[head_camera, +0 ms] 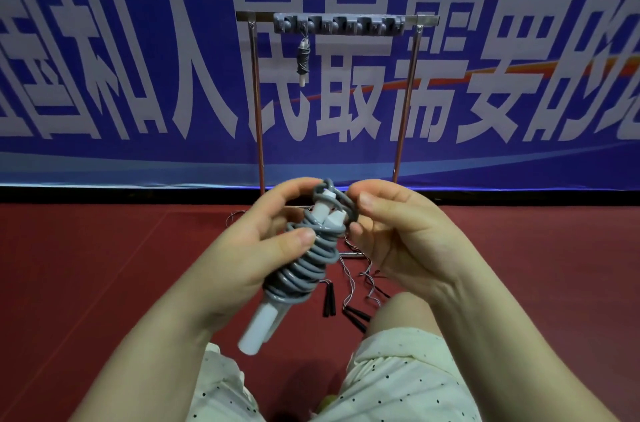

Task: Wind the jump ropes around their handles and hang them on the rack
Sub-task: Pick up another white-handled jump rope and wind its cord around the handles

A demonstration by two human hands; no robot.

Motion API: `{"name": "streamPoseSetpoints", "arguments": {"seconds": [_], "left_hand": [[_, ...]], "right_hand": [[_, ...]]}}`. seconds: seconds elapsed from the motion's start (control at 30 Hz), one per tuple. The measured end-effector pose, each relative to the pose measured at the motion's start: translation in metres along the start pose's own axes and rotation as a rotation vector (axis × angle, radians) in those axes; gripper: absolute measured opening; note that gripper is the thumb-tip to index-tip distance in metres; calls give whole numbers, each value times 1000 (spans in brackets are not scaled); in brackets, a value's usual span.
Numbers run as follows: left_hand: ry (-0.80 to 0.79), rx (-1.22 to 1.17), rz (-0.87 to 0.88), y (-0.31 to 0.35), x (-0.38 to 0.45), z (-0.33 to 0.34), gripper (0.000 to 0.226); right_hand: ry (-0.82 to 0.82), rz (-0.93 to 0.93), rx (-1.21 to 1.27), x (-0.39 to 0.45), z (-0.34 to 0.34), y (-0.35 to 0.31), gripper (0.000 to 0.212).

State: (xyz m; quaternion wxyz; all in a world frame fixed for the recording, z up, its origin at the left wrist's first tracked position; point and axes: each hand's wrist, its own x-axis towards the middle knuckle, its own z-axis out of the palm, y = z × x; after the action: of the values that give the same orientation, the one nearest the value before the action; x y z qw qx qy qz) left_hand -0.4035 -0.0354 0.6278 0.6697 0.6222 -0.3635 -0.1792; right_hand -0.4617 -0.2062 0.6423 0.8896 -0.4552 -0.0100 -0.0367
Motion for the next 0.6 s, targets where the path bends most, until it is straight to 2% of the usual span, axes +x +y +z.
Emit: {"name": "streamPoseSetpoints", "arguments": {"seconds": [0.37, 0.5, 0.6], "left_hand": [[-41, -101, -3, -2, 2, 0, 48], [58, -183, -25, -6, 5, 2, 41], [119, -138, -57, -11, 11, 1, 41]], "right_hand": [[102, -38, -127, 11, 9, -1, 31], [72, -64, -126, 16, 10, -9, 26], [0, -76, -385, 23, 6, -19, 30]]}}
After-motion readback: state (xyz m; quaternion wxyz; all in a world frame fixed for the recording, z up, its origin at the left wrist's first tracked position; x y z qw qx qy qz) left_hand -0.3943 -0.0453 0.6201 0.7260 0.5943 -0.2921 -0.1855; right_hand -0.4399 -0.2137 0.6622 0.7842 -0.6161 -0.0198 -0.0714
